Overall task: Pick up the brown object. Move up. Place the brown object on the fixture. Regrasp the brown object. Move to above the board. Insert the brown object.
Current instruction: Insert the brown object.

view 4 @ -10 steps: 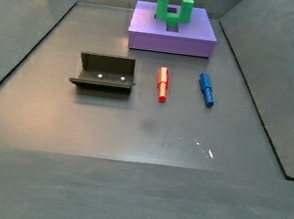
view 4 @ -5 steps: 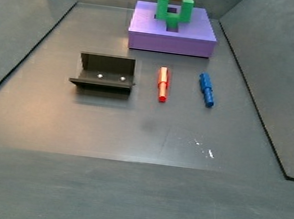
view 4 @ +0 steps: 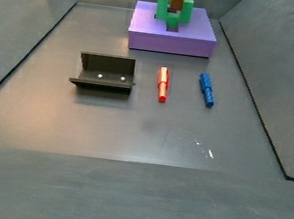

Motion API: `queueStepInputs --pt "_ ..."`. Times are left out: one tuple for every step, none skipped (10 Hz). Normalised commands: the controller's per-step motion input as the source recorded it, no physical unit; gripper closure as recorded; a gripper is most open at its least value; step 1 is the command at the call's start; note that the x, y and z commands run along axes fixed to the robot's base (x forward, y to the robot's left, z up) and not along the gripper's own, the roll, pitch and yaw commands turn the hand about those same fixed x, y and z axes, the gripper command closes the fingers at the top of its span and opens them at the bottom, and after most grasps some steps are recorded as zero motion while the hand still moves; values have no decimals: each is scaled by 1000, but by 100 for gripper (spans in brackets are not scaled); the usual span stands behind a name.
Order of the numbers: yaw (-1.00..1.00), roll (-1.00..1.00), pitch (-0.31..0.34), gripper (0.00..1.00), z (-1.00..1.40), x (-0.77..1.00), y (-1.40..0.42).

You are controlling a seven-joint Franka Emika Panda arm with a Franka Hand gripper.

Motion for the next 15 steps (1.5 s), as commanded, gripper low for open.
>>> queueStepInputs --pt "0 51 -44 100 -363 114 -157" --pt "0 151 0 100 -397 0 -114" --pt "0 169 0 100 -391 0 -71" --pt "0 201 0 100 -451 20 -31" --pt "0 180 0 100 -403 0 -23" --pt "0 149 0 100 -363 60 0" --pt "0 101 0 100 -334 200 0" --pt "0 91 0 100 -366 197 0" --pt "0 111 0 100 -400 120 0" --pt "0 169 0 100 -409 34 0" --pt "0 173 0 100 -366 -120 6" --pt "-60 54 -3 100 -209 -434 0" --pt "-103 19 -33 100 -129 -540 0" --pt "-106 0 -46 100 -117 -457 0" --pt "-43 0 -34 100 -200 0 0"
